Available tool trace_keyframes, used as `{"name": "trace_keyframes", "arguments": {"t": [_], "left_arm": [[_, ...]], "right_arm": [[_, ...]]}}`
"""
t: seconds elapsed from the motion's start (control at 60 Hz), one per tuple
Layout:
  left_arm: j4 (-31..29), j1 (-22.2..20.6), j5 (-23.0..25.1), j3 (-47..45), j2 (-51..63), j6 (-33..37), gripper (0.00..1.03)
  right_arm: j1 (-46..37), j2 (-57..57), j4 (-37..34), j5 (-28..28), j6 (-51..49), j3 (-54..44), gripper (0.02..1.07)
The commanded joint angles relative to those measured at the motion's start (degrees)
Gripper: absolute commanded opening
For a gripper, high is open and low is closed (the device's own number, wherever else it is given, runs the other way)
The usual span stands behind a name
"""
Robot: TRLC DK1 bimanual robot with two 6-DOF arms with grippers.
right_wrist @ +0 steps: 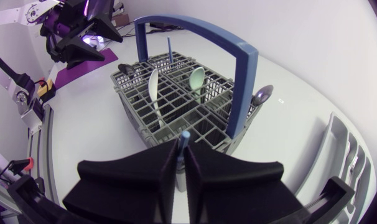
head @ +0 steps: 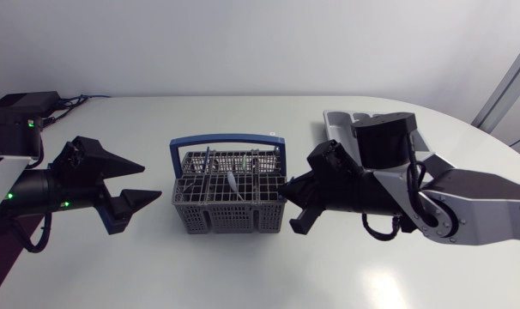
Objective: Unload the cutlery basket into the drawer organizer.
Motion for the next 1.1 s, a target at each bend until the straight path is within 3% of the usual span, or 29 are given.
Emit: {"name": "trace_keyframes", "arguments": {"t": [0.0, 0.333, 1.083], "left_arm": [[0.4, -0.4, 0.1, -1.5, 0.8, 0.1, 0.94], [0.7, -0.2, 0.1, -1.7, 0.8, 0.3, 0.94], [0.9, -0.4, 0.1, -1.7, 0.5, 0.4, 0.94]], "right_arm": [[0.5, 0.0, 0.2, 0.9, 0.7, 1.4, 0.12], [0.7, -1.1, -1.3, 1.5, 0.5, 2.7, 0.12], [-2.3, -14.5, -16.0, 1.2, -1.1, 7.4, 0.12]]}}
